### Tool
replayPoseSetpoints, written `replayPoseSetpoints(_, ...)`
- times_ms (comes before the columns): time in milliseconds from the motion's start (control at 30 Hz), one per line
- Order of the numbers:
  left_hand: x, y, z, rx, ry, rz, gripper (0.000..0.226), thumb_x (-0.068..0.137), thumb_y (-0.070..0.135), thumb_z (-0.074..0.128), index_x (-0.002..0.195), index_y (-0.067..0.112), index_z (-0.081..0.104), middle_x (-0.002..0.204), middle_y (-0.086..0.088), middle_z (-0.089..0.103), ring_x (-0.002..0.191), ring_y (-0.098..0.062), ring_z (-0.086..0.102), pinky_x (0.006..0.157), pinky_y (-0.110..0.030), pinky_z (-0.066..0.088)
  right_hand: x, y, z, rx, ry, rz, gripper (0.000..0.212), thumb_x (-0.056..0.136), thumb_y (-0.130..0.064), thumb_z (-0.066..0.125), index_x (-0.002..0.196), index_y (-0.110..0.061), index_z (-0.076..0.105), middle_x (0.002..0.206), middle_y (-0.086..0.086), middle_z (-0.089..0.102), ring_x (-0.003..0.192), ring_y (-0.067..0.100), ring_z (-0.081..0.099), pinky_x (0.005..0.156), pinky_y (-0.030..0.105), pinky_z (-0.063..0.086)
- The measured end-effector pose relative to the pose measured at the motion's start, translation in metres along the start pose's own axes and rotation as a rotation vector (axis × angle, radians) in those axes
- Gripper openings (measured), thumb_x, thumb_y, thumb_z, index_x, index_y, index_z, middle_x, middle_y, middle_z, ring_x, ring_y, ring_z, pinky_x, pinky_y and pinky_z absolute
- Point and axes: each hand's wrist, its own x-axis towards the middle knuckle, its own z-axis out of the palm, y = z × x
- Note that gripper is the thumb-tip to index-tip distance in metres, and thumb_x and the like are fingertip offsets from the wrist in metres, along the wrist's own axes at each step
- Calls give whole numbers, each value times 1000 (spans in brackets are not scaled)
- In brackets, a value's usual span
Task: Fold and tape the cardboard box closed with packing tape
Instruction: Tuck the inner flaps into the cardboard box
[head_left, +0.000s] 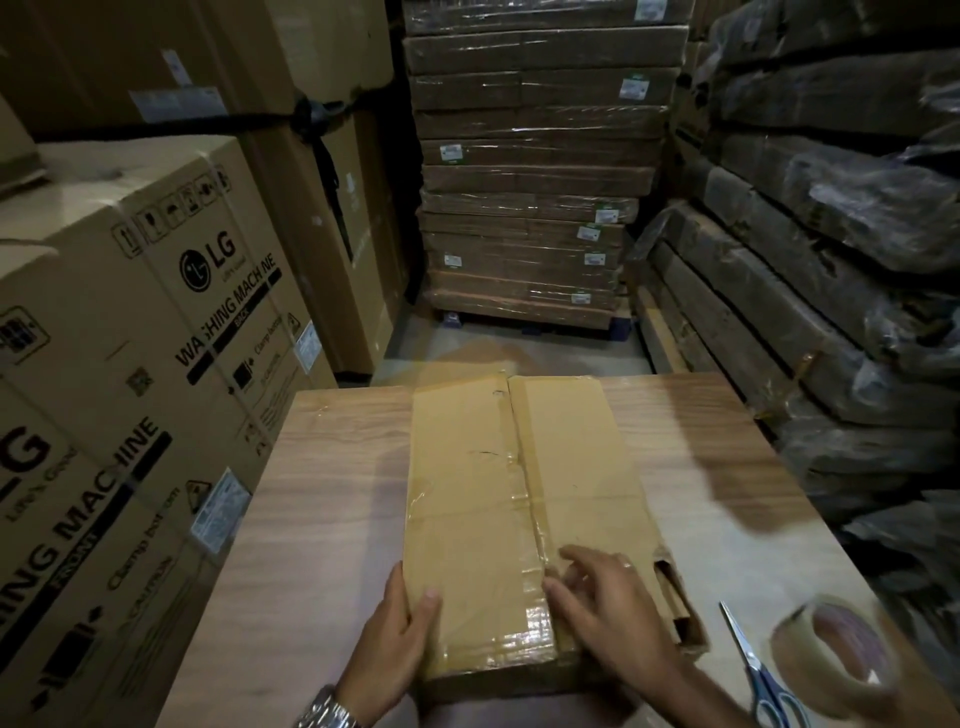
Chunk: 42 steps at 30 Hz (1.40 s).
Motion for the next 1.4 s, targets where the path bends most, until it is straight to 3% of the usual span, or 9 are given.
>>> replayPoseSetpoints(367, -33, -7, -17, 83, 165, 27, 8, 88, 41, 66, 87, 46, 59, 85, 32, 67, 90, 1, 68, 65, -3, 45, -5, -38, 5, 506, 12, 266, 22, 90, -31, 63, 75, -16, 70, 71, 0, 70, 76, 18, 66, 73, 32, 50)
replayPoseSetpoints(467, -44, -1, -27, 164, 86, 62, 76, 53, 91, 53, 113, 45, 53, 111, 33, 58, 103, 4, 59, 73, -5, 44, -13, -65, -1, 659, 19, 183, 41, 95, -35, 53, 64, -10, 64, 61, -2, 63, 63, 11, 58, 61, 27, 46)
replayPoseSetpoints(533, -51, 8, -28, 311, 37, 134, 95, 53, 88, 54, 135, 43, 37, 126, 30, 43, 112, 6, 50, 85, -4, 37, -17, -83, 0, 694, 13, 111, 45, 93, -41, 49, 74, -4, 66, 64, 1, 61, 60, 7, 55, 55, 20, 42)
replayPoseSetpoints(700, -61, 29, -26, 399, 173, 261, 70, 79, 52, 68, 125, 63, 17, 110, 43, 38, 99, 5, 54, 73, -10, 44, -26, -116, 8, 643, -125, -45, 31, 97, -32, 50, 89, -14, 73, 83, -2, 71, 79, 1, 63, 66, 14, 46)
replayPoseSetpoints(767, -64, 28, -23, 420, 239, 297, 53, 86, 35, 63, 132, 49, 38, 104, 27, 59, 89, -1, 63, 67, -13, 45, -27, -119, 12, 581, -146, -123, 25, 97, -31, 52, 85, -22, 73, 88, -6, 72, 86, 0, 64, 73, 16, 49)
replayPoseSetpoints(833, -66, 23, -26, 439, 358, 268, 9, 88, 26, 62, 97, 25, 66, 71, 10, 63, 75, -16, 68, 58, -20, 40, -28, -114, 19, 441, -137, -228, 16, 95, -29, 58, 89, -27, 73, 92, -12, 73, 87, -5, 61, 72, 9, 44)
replayPoseSetpoints(933, -65, 4, -38, 255, 440, 32, 49, 87, 34, 62, 50, 3, 54, 42, -6, 54, 58, -24, 67, 52, -35, 41, -31, -96, 40, 108, -122, -438, 20, 92, -31, 57, 101, -22, 73, 94, -11, 71, 86, -4, 53, 77, 5, 33)
replayPoseSetpoints(1167, -60, -31, -52, -463, 375, -233, 20, 97, 11, 55, 104, -5, 65, 80, -11, 74, 71, -20, 74, 59, -35, 59, -39, -69, 90, -215, -66, -517, 16, 78, -40, 57, 79, -26, 63, 85, -8, 58, 82, 17, 54, 67, 31, 48)
replayPoseSetpoints(1400, -66, -37, -54, -720, 375, -396, 9, 96, 12, 56, 100, 5, 60, 81, -12, 71, 63, -17, 73, 58, -30, 53, -48, -69, 116, -164, 118, -522, 16, 74, -36, 66, 73, -21, 58, 81, -4, 55, 77, 20, 54, 65, 33, 42)
